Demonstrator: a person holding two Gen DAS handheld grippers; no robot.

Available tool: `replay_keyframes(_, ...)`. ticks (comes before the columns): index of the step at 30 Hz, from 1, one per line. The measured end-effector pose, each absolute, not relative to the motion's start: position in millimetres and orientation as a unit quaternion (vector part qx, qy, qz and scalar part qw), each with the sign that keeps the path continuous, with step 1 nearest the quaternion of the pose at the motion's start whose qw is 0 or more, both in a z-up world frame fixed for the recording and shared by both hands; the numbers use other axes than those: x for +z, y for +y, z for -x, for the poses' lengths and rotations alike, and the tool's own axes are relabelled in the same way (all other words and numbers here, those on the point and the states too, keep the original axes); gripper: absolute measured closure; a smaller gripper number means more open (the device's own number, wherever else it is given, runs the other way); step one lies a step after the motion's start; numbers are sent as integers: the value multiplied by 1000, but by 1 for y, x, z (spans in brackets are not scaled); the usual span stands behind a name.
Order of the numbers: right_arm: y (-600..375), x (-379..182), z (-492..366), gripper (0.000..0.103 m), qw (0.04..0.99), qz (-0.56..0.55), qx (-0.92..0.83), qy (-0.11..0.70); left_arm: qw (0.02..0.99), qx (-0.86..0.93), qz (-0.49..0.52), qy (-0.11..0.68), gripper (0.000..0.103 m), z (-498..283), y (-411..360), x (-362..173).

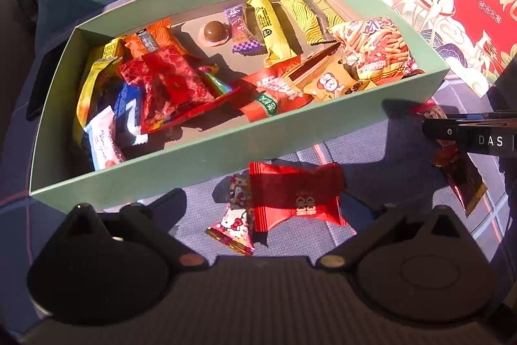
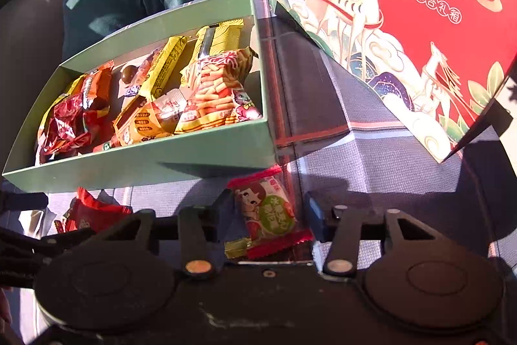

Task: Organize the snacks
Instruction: 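Grasp the red square candy with the left tool while the right tool grasps the cartoon-print packet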

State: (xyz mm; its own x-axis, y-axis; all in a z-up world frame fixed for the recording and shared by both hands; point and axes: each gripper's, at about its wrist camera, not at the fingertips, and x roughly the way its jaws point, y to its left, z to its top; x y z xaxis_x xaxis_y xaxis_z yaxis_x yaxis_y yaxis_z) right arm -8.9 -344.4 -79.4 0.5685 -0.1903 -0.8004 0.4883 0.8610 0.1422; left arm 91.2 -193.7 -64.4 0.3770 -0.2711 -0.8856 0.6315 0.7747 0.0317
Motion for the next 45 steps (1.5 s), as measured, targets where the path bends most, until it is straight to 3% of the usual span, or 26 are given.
replay_keyframes(2, -343, -79, 10, 76, 870, -188, -178, 420, 805, -293, -193, 479, 2, -90, -201, -66)
replay_keyframes(6, -340, -80, 18, 76, 869, -213, -166, 415, 782, -331, -201, 489, 38, -82, -215, -69)
replay_keyframes(10, -340, -81, 29, 76, 868, -239, -157, 406, 763, -357, -209, 497, 38, -68, -220, -70)
replay_keyframes(16, -344, -82, 37, 76, 866, -260, -154, 398, 731, -386, -225, 515, 30, -49, -217, -67)
replay_keyframes(21, -344, -82, 41, 76, 866, -265, -152, 395, 738, -383, -281, 479, 24, -47, -213, -62)
replay_keyframes(29, -344, -84, 49, 76, 866, -275, -152, 391, 714, -409, -335, 459, 25, -59, -239, -70)
replay_keyframes(30, -343, -84, 50, 76, 865, -275, -153, 391, 710, -416, -332, 462, 28, -58, -242, -70)
replay_keyframes(31, -342, -84, 51, 76, 865, -275, -153, 390, 707, -421, -326, 465, 40, -58, -243, -69)
replay_keyframes(32, -342, -84, 51, 76, 866, -274, -153, 390, 702, -431, -313, 473, 58, -56, -243, -68)
replay_keyframes(33, -341, -85, 51, 76, 866, -274, -154, 389, 699, -437, -303, 478, 67, -55, -243, -67)
replay_keyframes(45, -334, -61, 49, 76, 873, -266, -140, 384, 757, -388, -211, 482, 72, -58, -216, -38)
